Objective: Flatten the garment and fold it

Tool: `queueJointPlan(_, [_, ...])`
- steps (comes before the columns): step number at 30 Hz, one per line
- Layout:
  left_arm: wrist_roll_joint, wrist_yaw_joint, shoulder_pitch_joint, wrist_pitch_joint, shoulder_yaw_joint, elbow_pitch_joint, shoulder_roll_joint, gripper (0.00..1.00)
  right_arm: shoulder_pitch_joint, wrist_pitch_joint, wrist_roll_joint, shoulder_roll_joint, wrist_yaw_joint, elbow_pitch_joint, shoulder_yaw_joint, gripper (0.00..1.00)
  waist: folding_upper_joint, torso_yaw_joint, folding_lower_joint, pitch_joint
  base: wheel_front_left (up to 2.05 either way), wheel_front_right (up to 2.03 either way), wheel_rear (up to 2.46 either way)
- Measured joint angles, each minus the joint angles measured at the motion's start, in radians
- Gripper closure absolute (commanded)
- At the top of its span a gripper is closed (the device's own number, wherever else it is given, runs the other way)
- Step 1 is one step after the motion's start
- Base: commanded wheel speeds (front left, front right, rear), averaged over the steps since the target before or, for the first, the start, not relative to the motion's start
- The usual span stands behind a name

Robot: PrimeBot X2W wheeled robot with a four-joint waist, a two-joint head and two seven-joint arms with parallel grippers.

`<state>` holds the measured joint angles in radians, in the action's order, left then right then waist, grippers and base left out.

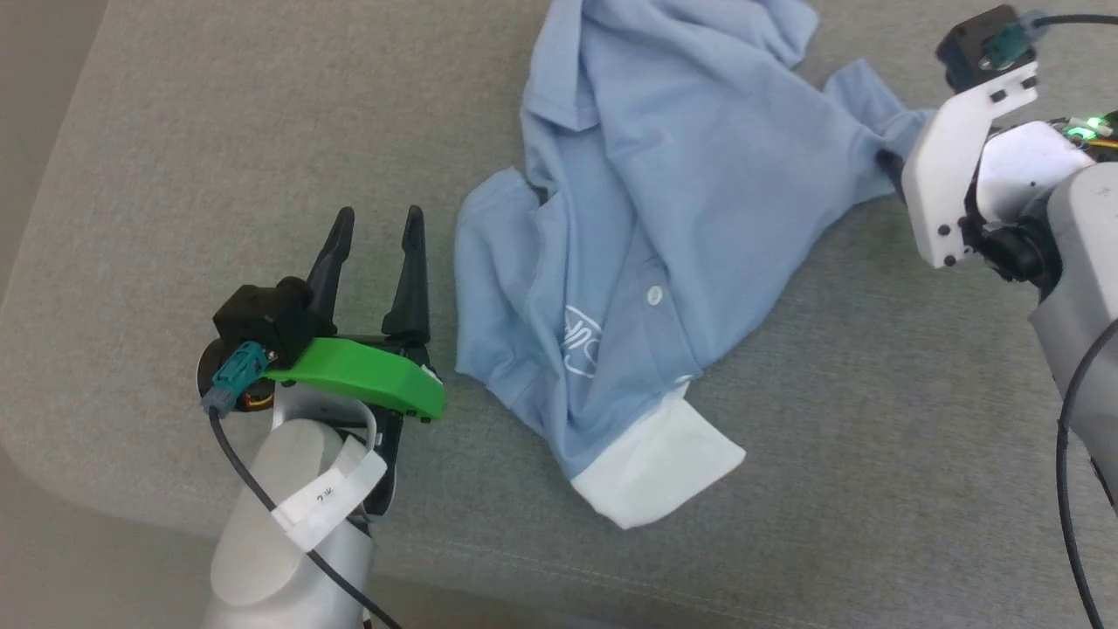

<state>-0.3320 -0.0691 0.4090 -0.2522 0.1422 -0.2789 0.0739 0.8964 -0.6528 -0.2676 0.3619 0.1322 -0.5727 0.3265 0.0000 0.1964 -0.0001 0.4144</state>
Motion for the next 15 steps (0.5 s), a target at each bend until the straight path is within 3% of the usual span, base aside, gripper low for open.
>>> queueJointPlan(4, [-0.002, 0.000, 0.002, 0.000, 0.000, -0.005, 0.000, 0.00, 0.006, -0.053, -0.013, 0.002, 0.000, -0.017, 0.033, 0.00, 0.0000, 0.023, 0.0000, 0.026, 0.00, 0.00, 0.00])
queueJointPlan(5, [-0.002, 0.000, 0.002, 0.000, 0.000, -0.006, 0.000, 0.00, 0.011, -0.062, -0.022, 0.004, 0.000, -0.014, 0.038, 0.63, 0.0000, 0.026, 0.0000, 0.031, 0.00, 0.00, 0.00])
queueJointPlan(6, [-0.002, 0.000, 0.002, 0.000, 0.000, -0.007, 0.000, 0.00, 0.018, -0.064, -0.032, 0.007, 0.000, -0.011, 0.040, 0.96, 0.0000, 0.028, 0.0000, 0.035, 0.00, 0.00, 0.00])
queueJointPlan(7, [-0.002, 0.000, 0.002, 0.000, 0.000, -0.008, 0.000, 0.00, 0.022, -0.064, -0.040, 0.008, 0.000, -0.009, 0.043, 1.00, 0.0000, 0.028, 0.0000, 0.037, 0.00, 0.00, 0.00])
queueJointPlan(15, [-0.002, 0.001, 0.001, -0.001, -0.002, -0.027, 0.002, 0.00, 0.010, -0.001, -0.110, 0.046, 0.000, 0.096, -0.011, 1.00, 0.0000, -0.010, 0.0001, -0.001, 0.00, 0.00, 0.00])
